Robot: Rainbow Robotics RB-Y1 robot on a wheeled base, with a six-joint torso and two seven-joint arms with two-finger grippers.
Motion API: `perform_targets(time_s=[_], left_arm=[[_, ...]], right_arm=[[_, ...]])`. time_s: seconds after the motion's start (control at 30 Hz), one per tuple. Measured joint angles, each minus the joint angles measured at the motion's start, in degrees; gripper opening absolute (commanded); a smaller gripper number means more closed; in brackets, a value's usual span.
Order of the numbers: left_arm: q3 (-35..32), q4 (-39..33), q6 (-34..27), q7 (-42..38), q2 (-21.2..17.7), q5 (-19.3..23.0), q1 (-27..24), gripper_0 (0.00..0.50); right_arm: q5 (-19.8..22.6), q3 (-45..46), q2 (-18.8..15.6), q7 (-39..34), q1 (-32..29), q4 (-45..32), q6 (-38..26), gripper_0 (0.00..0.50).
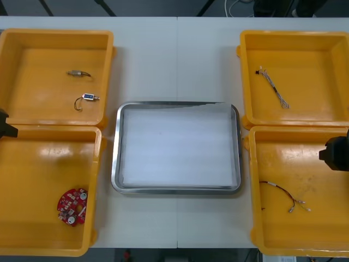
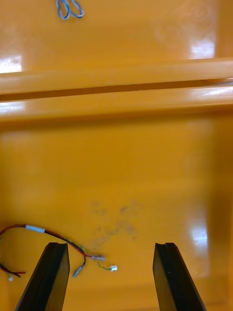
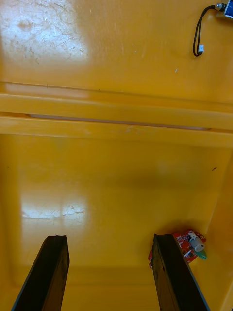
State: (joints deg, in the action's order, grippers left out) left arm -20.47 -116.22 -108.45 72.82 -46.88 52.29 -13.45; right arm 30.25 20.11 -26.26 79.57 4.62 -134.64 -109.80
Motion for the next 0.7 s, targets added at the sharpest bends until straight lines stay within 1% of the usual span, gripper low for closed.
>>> perform_targets(time_s=[0.13,0.27,0.4,0.7], left_arm=[[0.00,0.00,0.00,0.00,0.00,0.00,0.00,0.500],[0.00,0.00,0.00,0.00,0.00,0.00,0.00,0.500],[0.00,0.00,0.00,0.00,0.00,0.00,0.00,0.500],[0.00,0.00,0.00,0.00,0.00,0.00,0.00,0.500]], right_arm=[[3.78,-0.78,-0.24,0.00,-0.02,-0.01,0.00,0.500],[6.18,-0.78,-0.76,0.00,-0.03,-0.02,0.00,0.500],[6.59,-0.77,-1.38,0.00,-0.03,-0.02,0.00,0.500],[6.20,-0.50,-1.44,0.00,-0.03,-0.03,0.00,0.500]])
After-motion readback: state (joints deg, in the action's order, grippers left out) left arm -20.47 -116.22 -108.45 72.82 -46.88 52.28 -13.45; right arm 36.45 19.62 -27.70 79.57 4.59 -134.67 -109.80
